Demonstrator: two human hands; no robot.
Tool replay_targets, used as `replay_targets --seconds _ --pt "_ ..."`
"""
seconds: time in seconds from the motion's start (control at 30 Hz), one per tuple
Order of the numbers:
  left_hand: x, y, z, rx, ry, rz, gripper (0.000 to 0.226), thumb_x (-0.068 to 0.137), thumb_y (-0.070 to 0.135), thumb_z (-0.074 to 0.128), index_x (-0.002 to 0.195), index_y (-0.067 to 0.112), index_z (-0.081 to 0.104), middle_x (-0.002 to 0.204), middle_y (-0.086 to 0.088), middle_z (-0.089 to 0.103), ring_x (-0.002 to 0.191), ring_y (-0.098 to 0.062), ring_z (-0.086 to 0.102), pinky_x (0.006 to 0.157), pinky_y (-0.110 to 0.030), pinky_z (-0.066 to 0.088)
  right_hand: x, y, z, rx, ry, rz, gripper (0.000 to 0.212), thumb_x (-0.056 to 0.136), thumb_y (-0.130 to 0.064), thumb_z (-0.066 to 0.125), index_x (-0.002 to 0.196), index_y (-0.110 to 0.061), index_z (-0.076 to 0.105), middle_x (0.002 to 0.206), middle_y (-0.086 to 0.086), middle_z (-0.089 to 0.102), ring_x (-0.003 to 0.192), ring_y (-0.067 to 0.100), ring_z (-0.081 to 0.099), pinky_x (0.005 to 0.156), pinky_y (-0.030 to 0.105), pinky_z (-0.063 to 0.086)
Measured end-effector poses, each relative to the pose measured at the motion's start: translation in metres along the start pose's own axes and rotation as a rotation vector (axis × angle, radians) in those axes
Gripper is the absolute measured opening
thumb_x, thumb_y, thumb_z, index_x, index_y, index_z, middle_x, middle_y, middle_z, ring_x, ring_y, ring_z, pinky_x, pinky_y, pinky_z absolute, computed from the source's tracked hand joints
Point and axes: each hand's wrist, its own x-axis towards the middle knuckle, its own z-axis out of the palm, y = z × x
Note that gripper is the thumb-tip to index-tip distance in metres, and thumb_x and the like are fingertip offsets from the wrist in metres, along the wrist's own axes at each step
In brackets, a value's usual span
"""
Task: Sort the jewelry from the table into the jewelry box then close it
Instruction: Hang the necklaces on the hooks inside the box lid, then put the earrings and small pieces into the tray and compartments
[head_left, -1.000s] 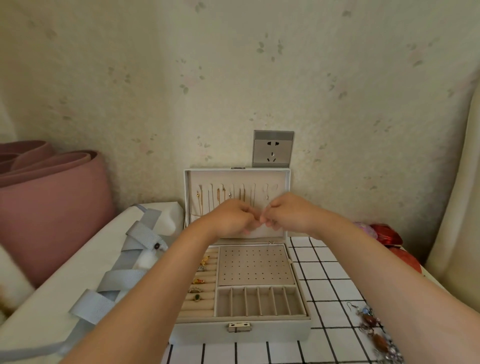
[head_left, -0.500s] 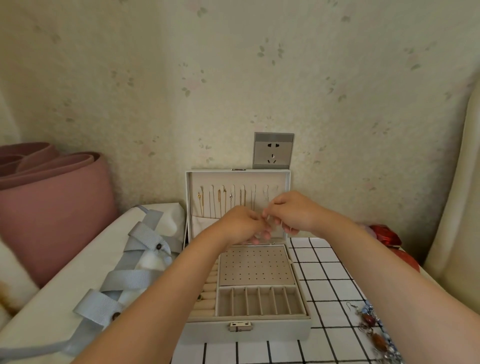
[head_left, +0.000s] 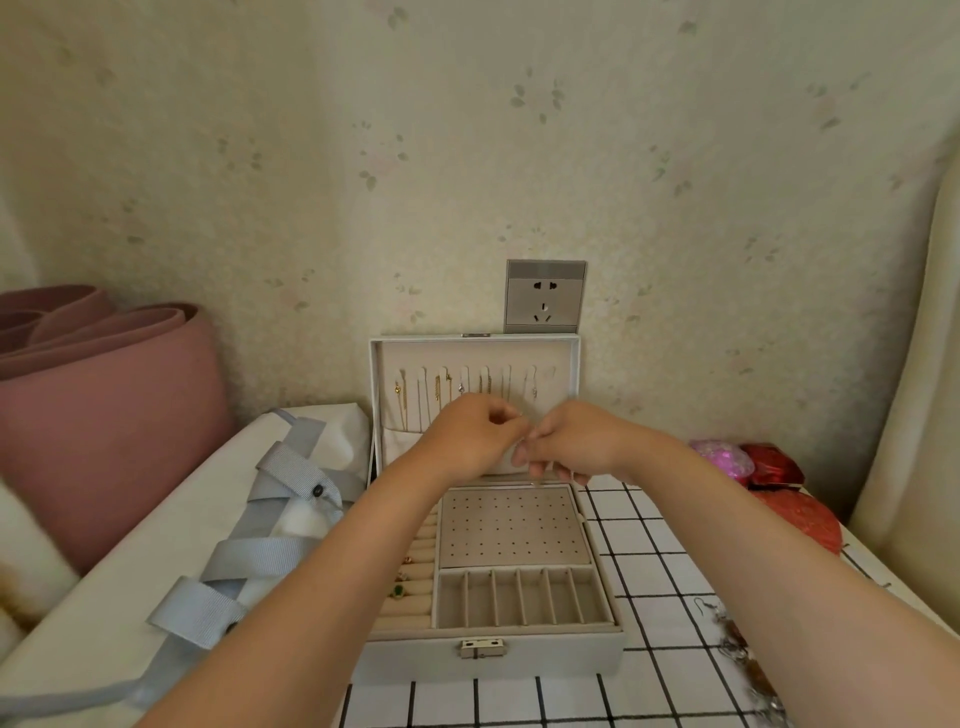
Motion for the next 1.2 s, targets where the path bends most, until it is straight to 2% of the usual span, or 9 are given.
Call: replay_targets --seconds 0.1,0.33,0.53,0.7,0.83,0.93,1.07,1.13,1.2 --pt "-0.001 -0.008 -0.001 0.233 0.036 0.051 0.019 0.092 0.031 0.059 0.104 0.022 0.070 0.098 0.008 0.063 0.095 -0.012 0.058 0.082 -0.031 0.050 -0.001 -0.007 -0.008 0.035 0.059 -0.018 0.012 0.090 -0.016 0.069 0.086 -0.010 0.078 0.074 0.003 0.073 0.049 0.010 0.048 0.044 0.023 0.040" --pt "-0.009 -0.012 0.010 0.688 0.056 0.203 0.031 0.093 0.027 0.052 0.119 0.011 0.060 0.112 -0.006 0.053 0.112 -0.024 0.048 0.081 -0.035 0.045 0.005 -0.013 -0.011 0.081 0.334 -0.151 0.019 0.093 -0.021 0.066 0.084 -0.009 0.077 0.082 0.005 0.075 0.051 0.012 0.053 0.046 0.020 0.041" --pt "-0.012 -0.010 0.015 0.772 0.051 0.205 0.040 0.092 0.032 0.054 0.127 0.012 0.057 0.123 -0.008 0.053 0.121 -0.026 0.042 0.098 -0.038 0.039 0.016 -0.002 -0.001 0.016 0.446 -0.261 0.025 0.098 -0.024 0.062 0.082 -0.010 0.076 0.086 0.007 0.075 0.041 0.002 0.052 0.048 0.018 0.047" --pt "-0.012 -0.005 0.009 0.740 0.035 0.192 0.033 0.093 0.033 0.053 0.121 0.015 0.057 0.115 -0.007 0.056 0.115 -0.026 0.047 0.094 -0.038 0.039 0.021 0.013 0.009 -0.348 0.451 -0.316 0.020 0.096 -0.018 0.061 0.082 -0.020 0.075 0.076 -0.007 0.069 0.072 0.012 0.063 0.071 0.040 0.057" --pt "-0.011 -0.006 0.009 0.712 0.025 0.167 0.028 0.092 0.034 0.054 0.112 0.015 0.061 0.109 -0.006 0.059 0.108 -0.025 0.052 0.089 -0.037 0.043 0.018 0.017 0.011 -0.530 0.404 -0.297 0.016 0.092 -0.017 0.061 0.091 -0.022 0.076 0.085 -0.005 0.071 0.080 0.016 0.064 0.073 0.038 0.057" --pt "-0.011 -0.006 0.008 0.704 0.016 0.164 0.031 0.092 0.034 0.053 0.116 0.016 0.061 0.111 -0.007 0.059 0.110 -0.025 0.051 0.091 -0.039 0.045 0.014 0.013 0.009 -0.562 0.411 -0.291 0.017 0.092 -0.016 0.061 0.095 -0.022 0.076 0.090 -0.004 0.072 0.083 0.017 0.065 0.074 0.035 0.055" --pt "-0.011 -0.002 0.006 0.713 0.008 0.170 0.030 0.094 0.033 0.051 0.117 0.018 0.063 0.108 -0.007 0.059 0.109 -0.025 0.051 0.086 -0.037 0.043 0.011 0.015 0.011 -0.584 0.245 -0.251 0.018 0.090 -0.017 0.058 0.089 -0.022 0.075 0.080 -0.002 0.069 0.073 0.017 0.064 0.068 0.039 0.056" --pt "-0.011 -0.001 0.006 0.737 0.004 0.164 0.033 0.094 0.035 0.051 0.120 0.018 0.063 0.110 -0.006 0.059 0.110 -0.025 0.051 0.087 -0.037 0.043 0.006 0.016 0.008 -0.530 0.230 -0.253 0.020 0.089 -0.015 0.059 0.097 -0.023 0.076 0.090 -0.003 0.073 0.082 0.015 0.066 0.077 0.040 0.057" --pt "-0.012 0.002 0.007 0.746 0.004 0.159 0.036 0.094 0.035 0.051 0.124 0.018 0.060 0.115 -0.006 0.059 0.113 -0.026 0.051 0.089 -0.038 0.043 -0.004 0.013 0.001 -0.462 0.261 -0.261 0.027 0.092 -0.011 0.061 0.113 -0.021 0.074 0.109 -0.009 0.070 0.098 0.008 0.063 0.092 0.030 0.052"
